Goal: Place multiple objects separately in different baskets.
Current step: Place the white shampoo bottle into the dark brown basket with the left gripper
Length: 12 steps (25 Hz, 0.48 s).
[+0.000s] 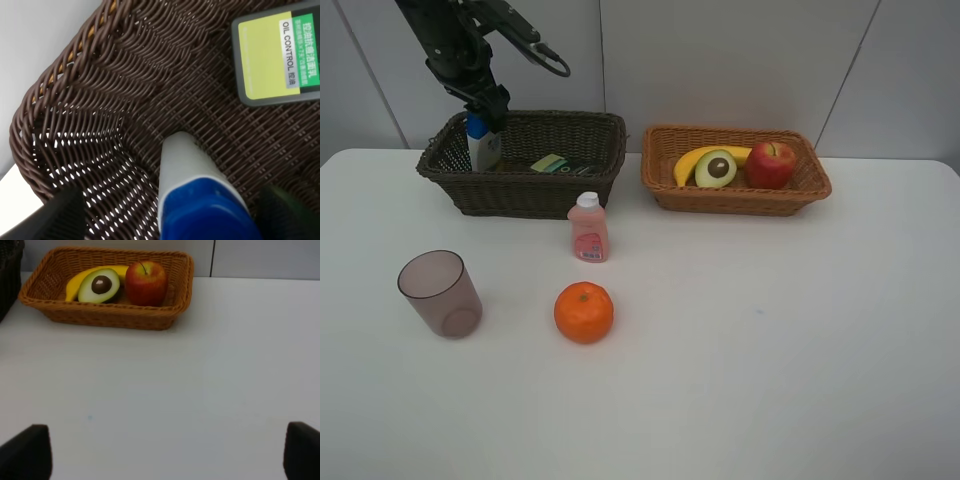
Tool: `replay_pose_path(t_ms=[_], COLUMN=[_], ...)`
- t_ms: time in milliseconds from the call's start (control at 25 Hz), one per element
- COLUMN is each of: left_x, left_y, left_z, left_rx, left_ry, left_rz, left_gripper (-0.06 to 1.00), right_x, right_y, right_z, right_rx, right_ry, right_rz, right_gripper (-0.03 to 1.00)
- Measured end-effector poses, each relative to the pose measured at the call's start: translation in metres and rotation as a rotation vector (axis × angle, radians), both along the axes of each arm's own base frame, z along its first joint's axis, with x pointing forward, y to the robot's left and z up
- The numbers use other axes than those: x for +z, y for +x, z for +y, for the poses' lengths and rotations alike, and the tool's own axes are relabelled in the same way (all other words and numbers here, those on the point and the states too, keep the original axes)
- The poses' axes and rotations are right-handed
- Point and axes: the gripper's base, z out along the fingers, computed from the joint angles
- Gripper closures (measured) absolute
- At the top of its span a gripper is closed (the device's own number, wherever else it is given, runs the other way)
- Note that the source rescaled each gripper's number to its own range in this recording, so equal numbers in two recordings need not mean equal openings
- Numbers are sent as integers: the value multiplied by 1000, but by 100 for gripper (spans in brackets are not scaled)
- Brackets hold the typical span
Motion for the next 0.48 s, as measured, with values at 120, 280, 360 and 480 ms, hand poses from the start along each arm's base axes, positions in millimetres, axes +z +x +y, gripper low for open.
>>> replay_pose_path(t_ms=[120, 280, 360, 480], left_x=[-1, -2, -3, -5], left_y=[-3, -8, -11, -17], left_z=[-4, -9, -9, -9], left_rx=[12, 24, 25, 27], left_ry=[-56, -111, -116, -116], left_rz=[36, 99, 135, 204], left_gripper=[3, 3, 3, 3], right_x=[0, 0, 0, 0], right_y=[0, 0, 0, 0], right_z=[0, 0, 0, 0], right_rx=[0, 0, 0, 0], right_ry=[0, 0, 0, 0], right_rz=[0, 0, 0, 0], right_gripper=[-1, -1, -1, -1])
